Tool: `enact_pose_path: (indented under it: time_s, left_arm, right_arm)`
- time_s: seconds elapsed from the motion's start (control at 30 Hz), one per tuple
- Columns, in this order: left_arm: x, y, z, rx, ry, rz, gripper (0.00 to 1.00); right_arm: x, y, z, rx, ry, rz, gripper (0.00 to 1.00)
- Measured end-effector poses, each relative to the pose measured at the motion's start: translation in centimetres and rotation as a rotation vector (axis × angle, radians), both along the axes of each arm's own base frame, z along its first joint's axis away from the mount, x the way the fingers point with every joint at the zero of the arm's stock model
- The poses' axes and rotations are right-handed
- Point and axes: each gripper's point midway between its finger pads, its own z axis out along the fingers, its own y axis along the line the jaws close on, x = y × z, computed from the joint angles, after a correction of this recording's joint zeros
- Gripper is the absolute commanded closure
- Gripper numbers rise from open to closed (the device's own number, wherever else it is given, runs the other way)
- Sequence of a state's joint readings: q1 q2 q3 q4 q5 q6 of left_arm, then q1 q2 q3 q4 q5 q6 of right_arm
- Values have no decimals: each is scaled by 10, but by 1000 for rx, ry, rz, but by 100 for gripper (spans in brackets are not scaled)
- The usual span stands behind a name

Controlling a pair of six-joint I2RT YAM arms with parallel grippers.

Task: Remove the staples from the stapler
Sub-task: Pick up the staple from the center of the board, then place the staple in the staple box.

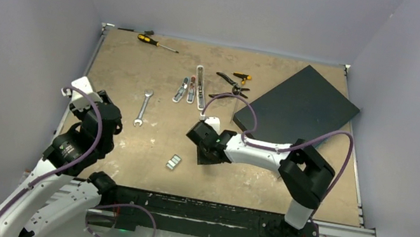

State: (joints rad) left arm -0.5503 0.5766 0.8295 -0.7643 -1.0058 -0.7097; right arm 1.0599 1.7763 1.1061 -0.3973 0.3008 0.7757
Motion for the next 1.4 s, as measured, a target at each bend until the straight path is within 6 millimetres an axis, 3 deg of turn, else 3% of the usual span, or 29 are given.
enact_pose_path:
  time_s: [0.73,0.97,1.23,1.4]
  left_arm:
    - [0,0,0,11,7,-6,53]
    - [0,0,0,11,8,-7,53]
    - [0,0,0,11,8,-7,53]
    - [0,0,0,11,8,-7,53]
  right_arm:
    - [6,0,-4,-38,-16,16,89]
    - [10,4,2,-53,-63,130,89]
    - [10,50,55,119,-198,389,89]
    - [3,79,66,175,-227,548,89]
